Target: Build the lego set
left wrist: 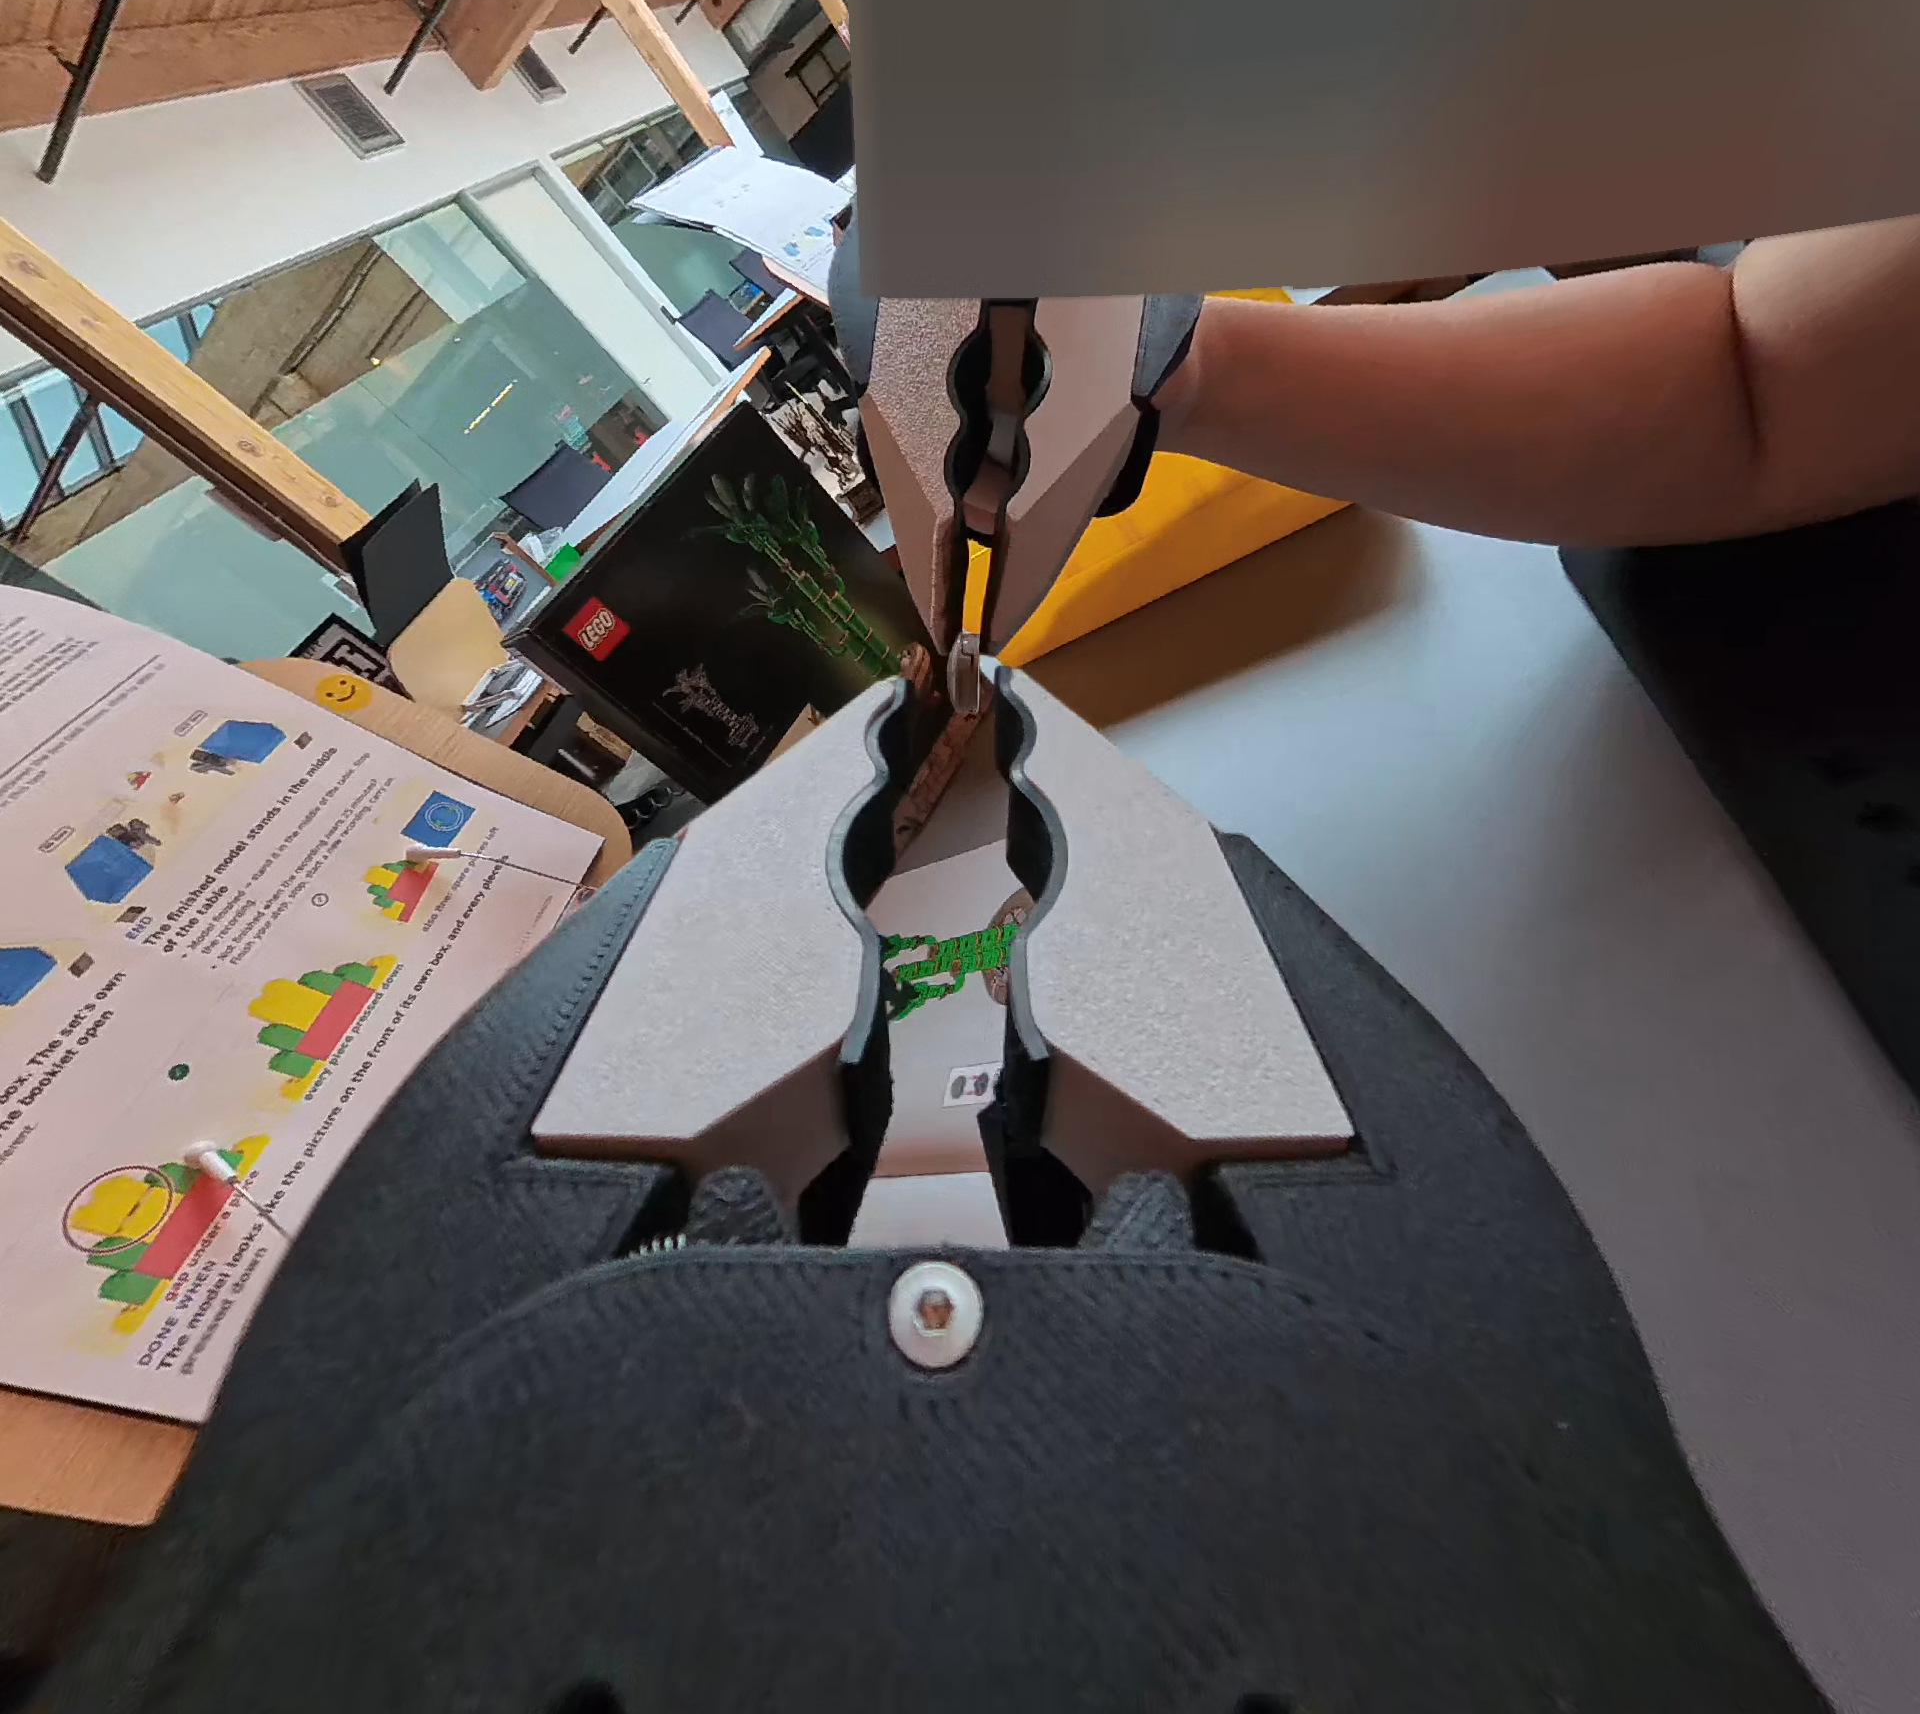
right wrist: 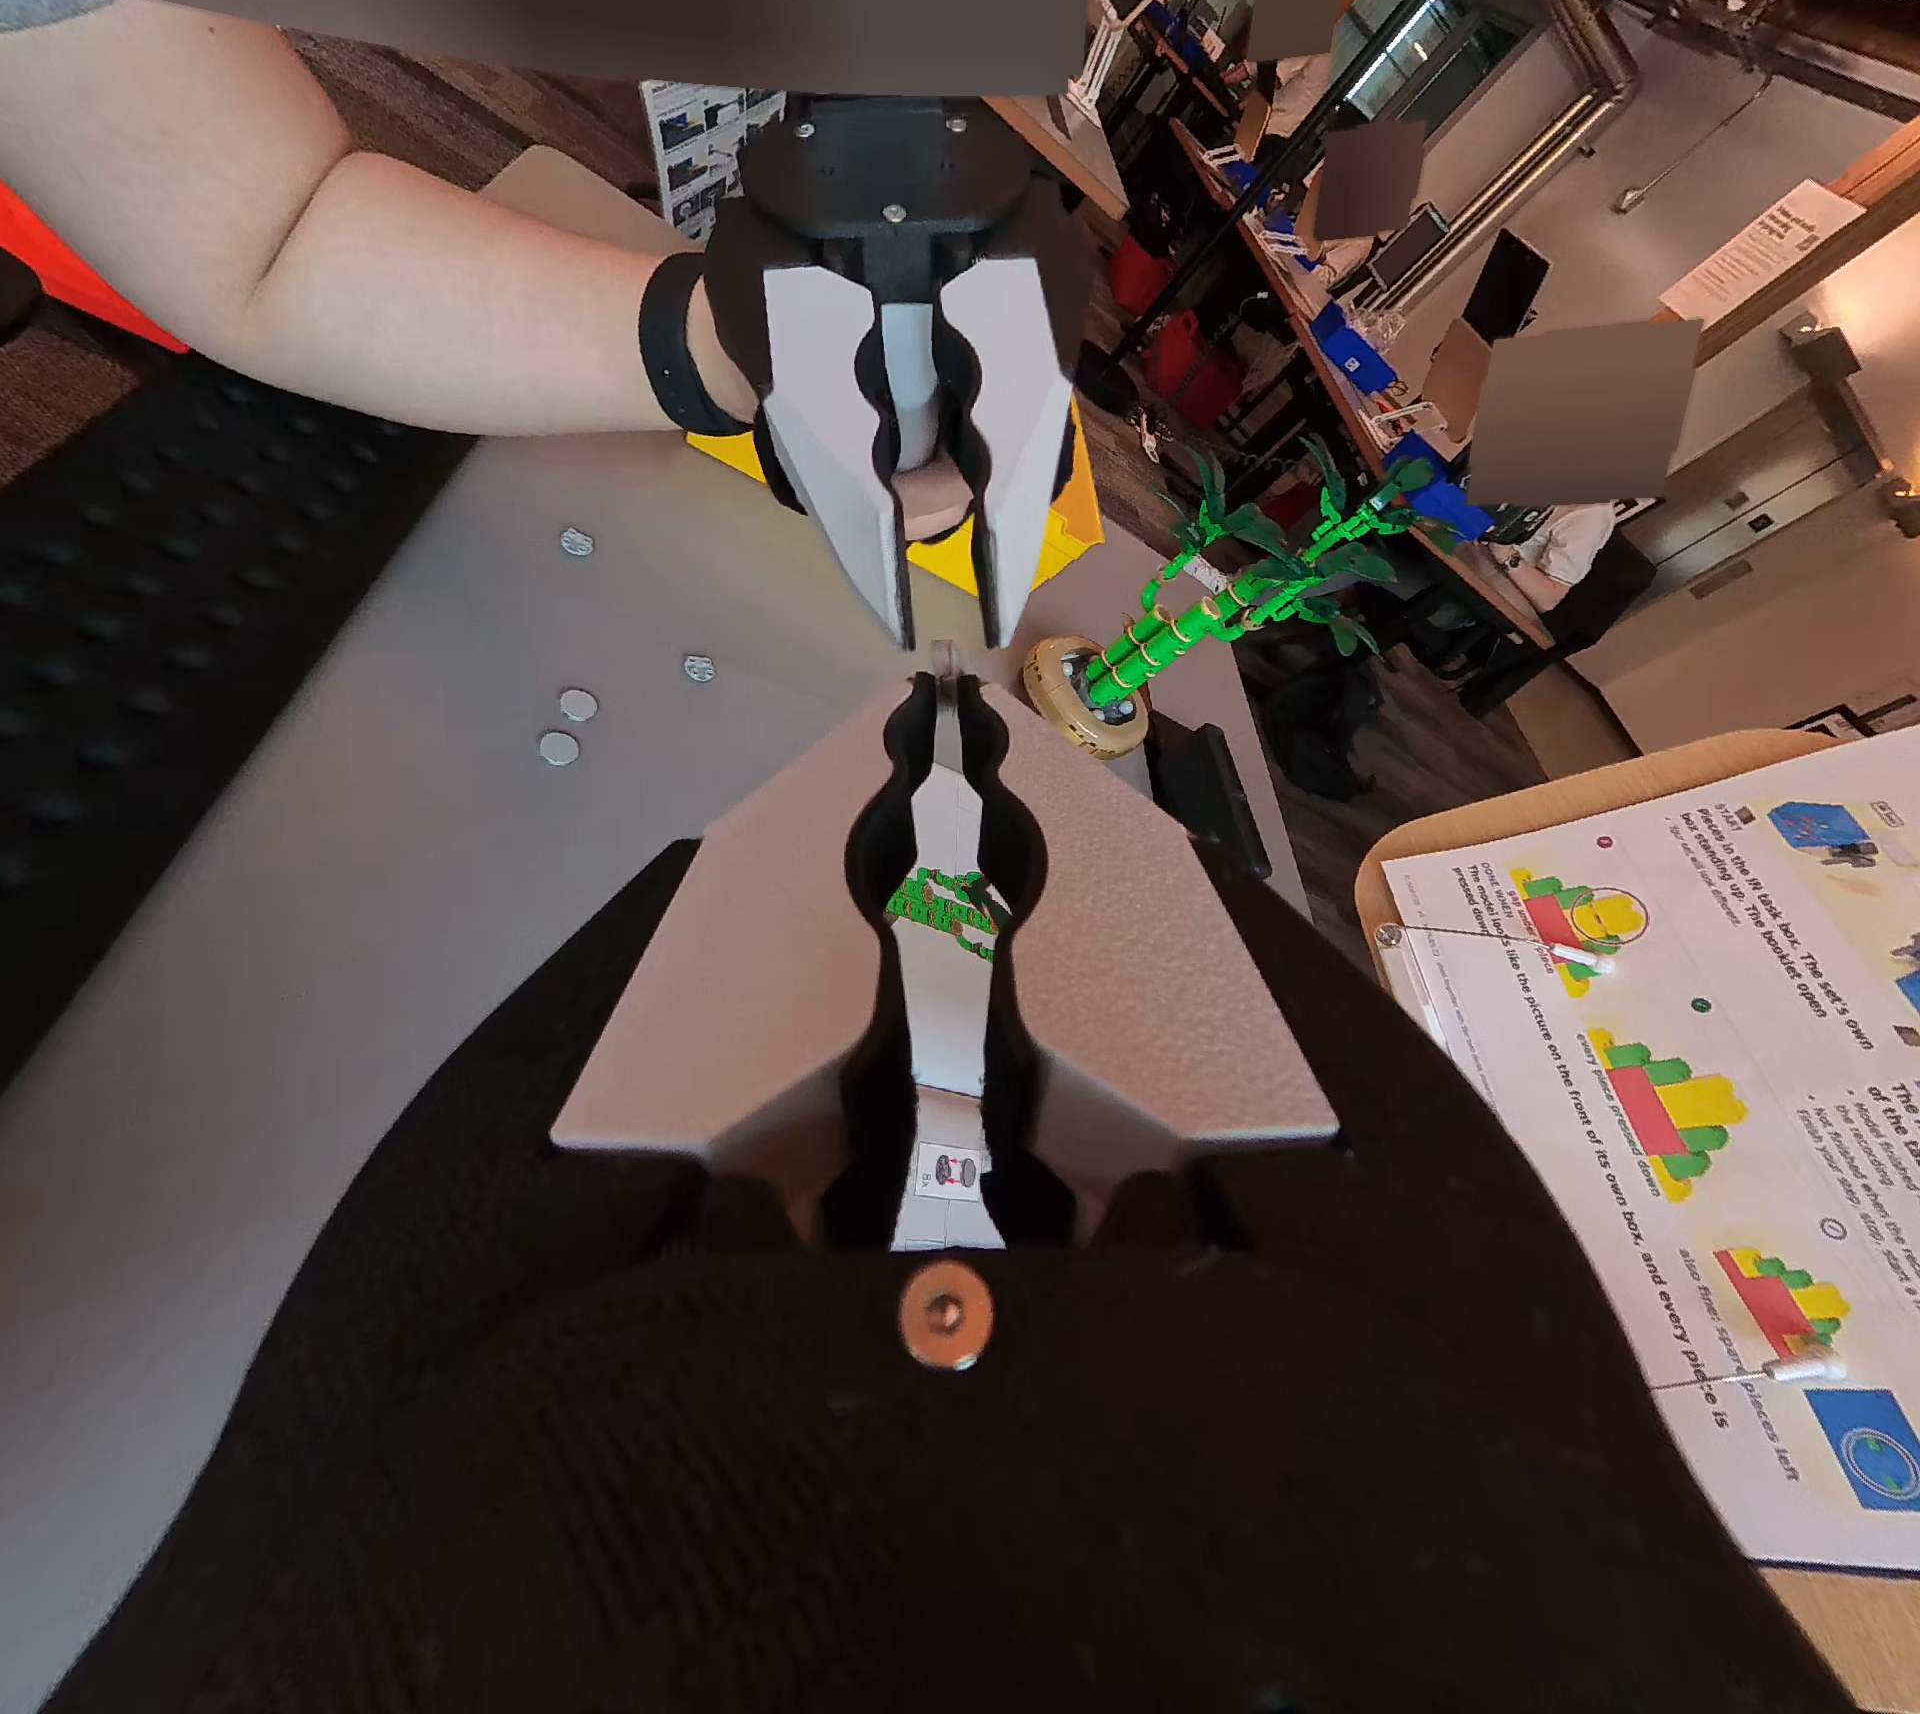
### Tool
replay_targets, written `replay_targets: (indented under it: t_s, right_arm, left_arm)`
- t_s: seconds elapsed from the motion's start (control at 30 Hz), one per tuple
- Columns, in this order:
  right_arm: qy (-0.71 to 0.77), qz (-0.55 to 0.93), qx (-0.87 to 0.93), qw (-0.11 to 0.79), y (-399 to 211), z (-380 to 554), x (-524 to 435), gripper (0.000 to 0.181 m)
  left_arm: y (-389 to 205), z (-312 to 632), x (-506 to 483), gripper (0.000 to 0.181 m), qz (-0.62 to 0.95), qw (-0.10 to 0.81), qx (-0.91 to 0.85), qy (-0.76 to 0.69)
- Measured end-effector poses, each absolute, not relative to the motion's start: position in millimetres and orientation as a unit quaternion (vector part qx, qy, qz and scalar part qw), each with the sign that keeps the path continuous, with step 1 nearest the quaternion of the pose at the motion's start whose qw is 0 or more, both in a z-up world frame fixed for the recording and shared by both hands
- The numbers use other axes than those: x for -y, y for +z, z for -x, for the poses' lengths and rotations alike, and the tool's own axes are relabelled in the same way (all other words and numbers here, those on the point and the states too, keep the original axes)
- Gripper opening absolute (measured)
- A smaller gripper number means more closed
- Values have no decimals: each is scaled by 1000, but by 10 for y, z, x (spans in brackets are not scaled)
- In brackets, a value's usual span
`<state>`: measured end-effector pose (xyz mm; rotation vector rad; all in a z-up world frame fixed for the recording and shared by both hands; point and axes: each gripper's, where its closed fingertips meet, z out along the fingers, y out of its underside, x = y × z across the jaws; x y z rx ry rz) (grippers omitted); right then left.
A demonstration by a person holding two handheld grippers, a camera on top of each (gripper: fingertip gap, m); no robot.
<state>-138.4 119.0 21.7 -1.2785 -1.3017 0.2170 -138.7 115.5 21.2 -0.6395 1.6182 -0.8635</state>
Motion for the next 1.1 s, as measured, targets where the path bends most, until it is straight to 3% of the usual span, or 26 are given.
replay_targets:
  t_s: [0.3,1.1]
  right_arm:
    - [90,554,566,603,180,1410,-1206,4]
    - [61,577,560,592,134,1405,-1271,7]
  left_arm:
    - [139,1352,-1157,3,267,563,-697,-356]
    - [100,1313,-1221,3,258,589,-715,-275]
